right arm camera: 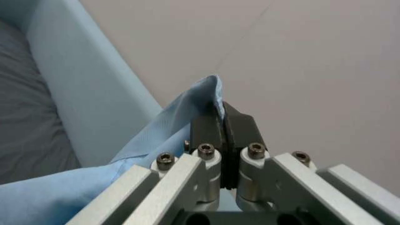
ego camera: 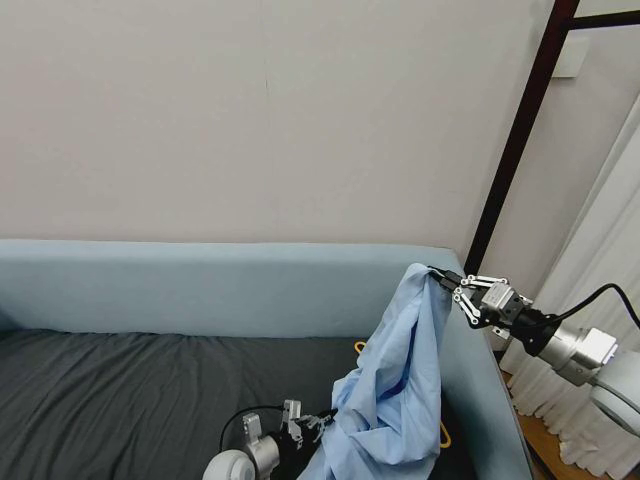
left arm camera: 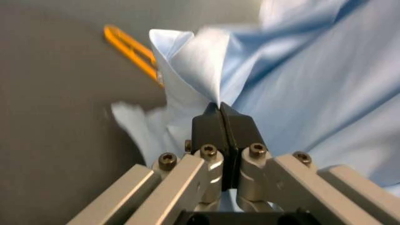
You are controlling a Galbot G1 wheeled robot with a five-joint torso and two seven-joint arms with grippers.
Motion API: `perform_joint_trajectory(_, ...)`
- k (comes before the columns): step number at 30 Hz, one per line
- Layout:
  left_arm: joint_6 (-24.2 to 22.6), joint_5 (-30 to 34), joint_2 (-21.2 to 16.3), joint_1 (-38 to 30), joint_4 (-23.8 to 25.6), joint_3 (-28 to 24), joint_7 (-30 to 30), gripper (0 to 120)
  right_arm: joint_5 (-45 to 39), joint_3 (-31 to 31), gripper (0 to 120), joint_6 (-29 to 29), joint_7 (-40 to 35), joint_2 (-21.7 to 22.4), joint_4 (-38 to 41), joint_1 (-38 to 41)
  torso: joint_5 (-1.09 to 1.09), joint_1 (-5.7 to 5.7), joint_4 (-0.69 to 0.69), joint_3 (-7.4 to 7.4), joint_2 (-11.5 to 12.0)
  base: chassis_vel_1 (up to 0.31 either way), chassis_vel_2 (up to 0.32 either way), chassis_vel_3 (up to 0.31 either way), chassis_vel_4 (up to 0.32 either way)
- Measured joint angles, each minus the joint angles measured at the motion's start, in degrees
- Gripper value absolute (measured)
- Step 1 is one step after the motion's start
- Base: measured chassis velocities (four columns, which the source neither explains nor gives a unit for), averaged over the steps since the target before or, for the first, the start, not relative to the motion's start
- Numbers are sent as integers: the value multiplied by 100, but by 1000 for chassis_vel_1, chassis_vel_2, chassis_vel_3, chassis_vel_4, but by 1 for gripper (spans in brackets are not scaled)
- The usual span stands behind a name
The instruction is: Pick up the clothes from the sofa and hang them on the clothes hanger.
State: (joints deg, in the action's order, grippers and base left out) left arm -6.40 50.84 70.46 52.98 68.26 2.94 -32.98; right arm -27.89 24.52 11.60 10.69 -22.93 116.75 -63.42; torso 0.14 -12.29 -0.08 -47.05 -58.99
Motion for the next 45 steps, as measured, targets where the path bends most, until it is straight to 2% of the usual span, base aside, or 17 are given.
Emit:
perform_joint_trajectory(4,100,132,-270,-119,427,211,52,0,-97,-83,0,-82,-244,-20,-83,84,0,0,0,0,0,0,0,0,0)
perform_joint_trajectory(7,297,277,-846,-271,1088,398,140,0,-190,-143,0,-192,-464,-34,-185,244,2,0,0,0,0,0,0,0,0)
perform_joint_trajectory(8,297,277,-846,-271,1088,398,140,0,-190,-143,0,-192,-464,-34,-185,244,2,0,0,0,0,0,0,0,0)
perform_joint_trajectory(12,667,870,-1648,-658,1987,508,476,0,-466,-307,0,-305,-808,-47,-256,603,1,0,2,0,0,0,0,0,0)
perform_joint_trajectory(13,667,870,-1648,-658,1987,508,476,0,-466,-307,0,-305,-808,-47,-256,603,1,0,2,0,0,0,0,0,0)
perform_joint_trajectory(16,874,1181,-1992,-1043,2524,651,719,0,-740,-364,0,-340,-910,-46,-284,976,1,-1,-1,0,0,0,0,0,0)
perform_joint_trajectory(18,920,1145,-2052,-1077,2626,689,724,0,-785,-363,0,-344,-925,-44,-278,1029,1,-2,-2,0,0,0,0,0,0)
perform_joint_trajectory(21,1357,329,-2299,-604,2991,690,412,0,-789,-340,0,-341,-983,-106,-95,887,-2,-1,-1,1,-1,0,0,0,0)
perform_joint_trajectory(22,1357,329,-2299,-604,2991,690,412,0,-789,-340,0,-341,-983,-106,-95,887,-2,-1,-1,1,-1,0,0,0,0)
perform_joint_trajectory(24,1662,-278,-2220,11,2873,628,184,0,-485,-613,0,-231,-1033,-327,-60,630,-1,-1,0,1,0,0,0,0,0)
perform_joint_trajectory(27,2102,-1322,-1830,1125,2369,491,-69,0,209,-1210,0,26,-1128,-811,-231,306,-2,-1,5,-1,1,0,0,0,0)
perform_joint_trajectory(28,2102,-1322,-1830,1125,2369,491,-69,0,209,-1210,0,26,-1128,-811,-231,306,-2,-1,5,-1,1,0,0,0,0)
perform_joint_trajectory(30,2338,-1949,-1488,1614,1876,399,-105,0,550,-1615,0,98,-1181,-1114,-402,184,2,0,4,0,0,0,0,0,0)
perform_joint_trajectory(32,2384,-2370,-1234,1840,1406,294,23,0,725,-1906,0,115,-1202,-1325,-553,162,2,0,1,1,0,0,0,0,0)
perform_joint_trajectory(37,2158,-2786,-917,1951,752,67,559,0,926,-2257,0,190,-1190,-1528,-779,194,1,0,0,0,0,0,0,0,0)
perform_joint_trajectory(42,1899,-2828,-908,1999,681,-34,872,5,954,-2323,0,224,-1141,-1558,-827,219,0,0,-1,1,0,0,0,0,0)
perform_joint_trajectory(45,1630,-2710,-1255,2221,1173,-53,985,20,952,-2269,0,253,-1108,-1537,-852,223,1,0,0,1,0,0,0,0,0)
